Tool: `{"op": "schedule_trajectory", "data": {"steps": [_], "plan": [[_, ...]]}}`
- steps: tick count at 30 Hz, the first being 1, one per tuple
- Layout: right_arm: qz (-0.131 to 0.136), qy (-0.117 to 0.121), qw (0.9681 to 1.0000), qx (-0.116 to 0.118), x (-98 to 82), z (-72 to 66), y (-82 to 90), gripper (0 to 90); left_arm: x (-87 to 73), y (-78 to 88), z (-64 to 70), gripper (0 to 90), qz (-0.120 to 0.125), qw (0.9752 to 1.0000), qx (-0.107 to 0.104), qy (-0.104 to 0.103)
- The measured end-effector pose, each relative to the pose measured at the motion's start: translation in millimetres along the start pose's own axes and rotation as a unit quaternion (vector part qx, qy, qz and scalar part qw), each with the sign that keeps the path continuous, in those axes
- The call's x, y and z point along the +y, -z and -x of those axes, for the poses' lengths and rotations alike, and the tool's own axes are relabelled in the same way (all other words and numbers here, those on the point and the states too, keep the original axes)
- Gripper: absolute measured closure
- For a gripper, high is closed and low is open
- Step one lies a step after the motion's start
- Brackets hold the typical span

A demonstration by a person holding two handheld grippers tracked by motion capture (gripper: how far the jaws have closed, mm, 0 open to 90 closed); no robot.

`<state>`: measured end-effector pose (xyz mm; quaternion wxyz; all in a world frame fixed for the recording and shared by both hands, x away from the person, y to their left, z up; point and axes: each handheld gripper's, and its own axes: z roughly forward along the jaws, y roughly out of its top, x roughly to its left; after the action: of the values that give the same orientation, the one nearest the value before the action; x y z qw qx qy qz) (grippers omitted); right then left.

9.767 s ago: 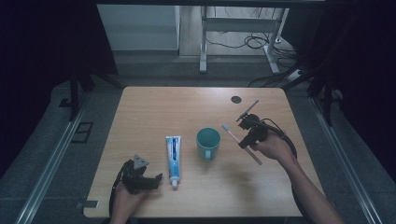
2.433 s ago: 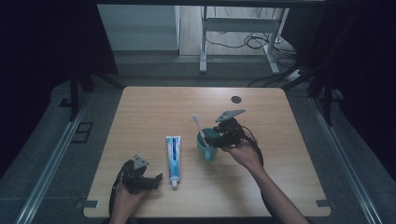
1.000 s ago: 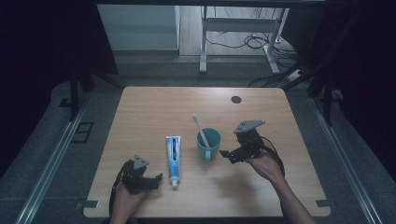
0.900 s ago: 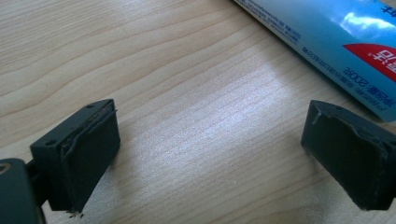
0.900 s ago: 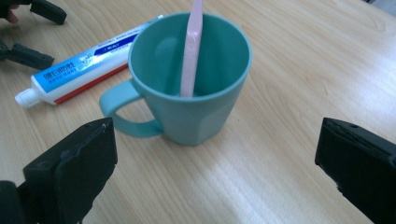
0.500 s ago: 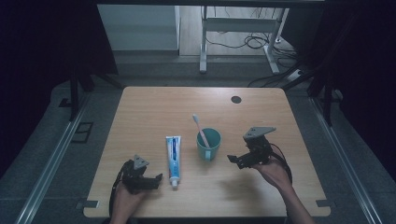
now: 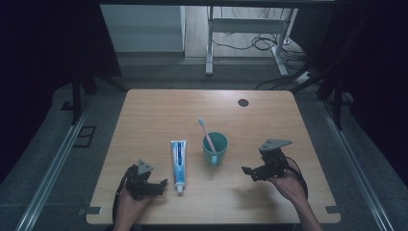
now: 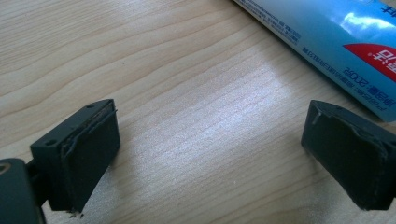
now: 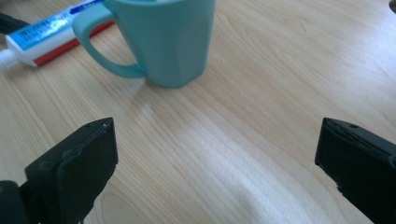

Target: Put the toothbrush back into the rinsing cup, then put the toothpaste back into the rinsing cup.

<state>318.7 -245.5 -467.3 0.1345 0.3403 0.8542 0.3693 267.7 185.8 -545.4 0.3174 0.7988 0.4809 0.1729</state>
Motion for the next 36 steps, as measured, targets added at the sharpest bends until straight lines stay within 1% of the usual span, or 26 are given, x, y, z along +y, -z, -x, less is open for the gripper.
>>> {"op": "schedule_trajectory", "data": {"steps": [3,7,8,9,13,16,20,23,25,28,31,36], "plan": [[-0.003,-0.008,0.9999,-0.006,-6.5,-0.5,-0.4,0.0,0.0,0.0,0.0,4.6,0.000,1.0000,0.000,0.000],[-0.005,-0.014,0.9998,-0.014,-15.5,-0.5,-1.8,0.0,0.0,0.0,-0.1,4.6,0.000,1.0000,0.000,-0.001],[-0.005,-0.014,0.9998,-0.014,-15.5,-0.5,-1.8,0.0,0.0,0.0,-0.1,4.6,0.000,1.0000,0.000,-0.001],[-0.007,-0.018,0.9997,-0.018,-20.0,-0.1,-2.3,0.0,0.0,0.0,-0.1,4.6,0.000,1.0000,0.000,0.000],[-0.008,-0.027,0.9993,-0.024,-27.6,1.4,-2.4,0.0,0.0,0.0,-0.1,4.6,0.000,1.0000,0.000,-0.001],[-0.010,-0.027,0.9990,-0.033,-35.2,1.2,-3.7,0.0,0.1,0.0,-0.4,4.6,0.000,1.0000,0.000,-0.002],[-0.015,-0.021,0.9987,-0.045,-44.4,0.8,-7.6,0.0,0.1,0.0,-0.5,4.6,0.000,1.0000,0.000,-0.003],[-0.023,-0.019,0.9984,-0.048,-51.9,1.3,-11.5,0.0,0.1,0.0,-0.3,4.6,0.000,1.0000,0.000,-0.002],[-0.026,-0.022,0.9982,-0.049,-56.9,1.8,-14.5,0.0,0.0,0.1,-0.1,4.6,0.000,1.0000,0.000,-0.001],[-0.033,-0.019,0.9980,-0.051,-61.5,2.5,-16.9,0.0,0.0,0.0,0.0,4.6,0.000,1.0000,0.000,0.000],[-0.028,-0.024,0.9981,-0.050,-64.1,2.9,-16.9,0.0,0.0,0.1,-0.1,4.6,0.000,1.0000,0.000,0.000],[-0.032,-0.022,0.9979,-0.052,-68.8,2.4,-19.1,0.0,-0.2,0.4,-0.5,5.2,0.001,1.0000,0.001,0.000]]}}
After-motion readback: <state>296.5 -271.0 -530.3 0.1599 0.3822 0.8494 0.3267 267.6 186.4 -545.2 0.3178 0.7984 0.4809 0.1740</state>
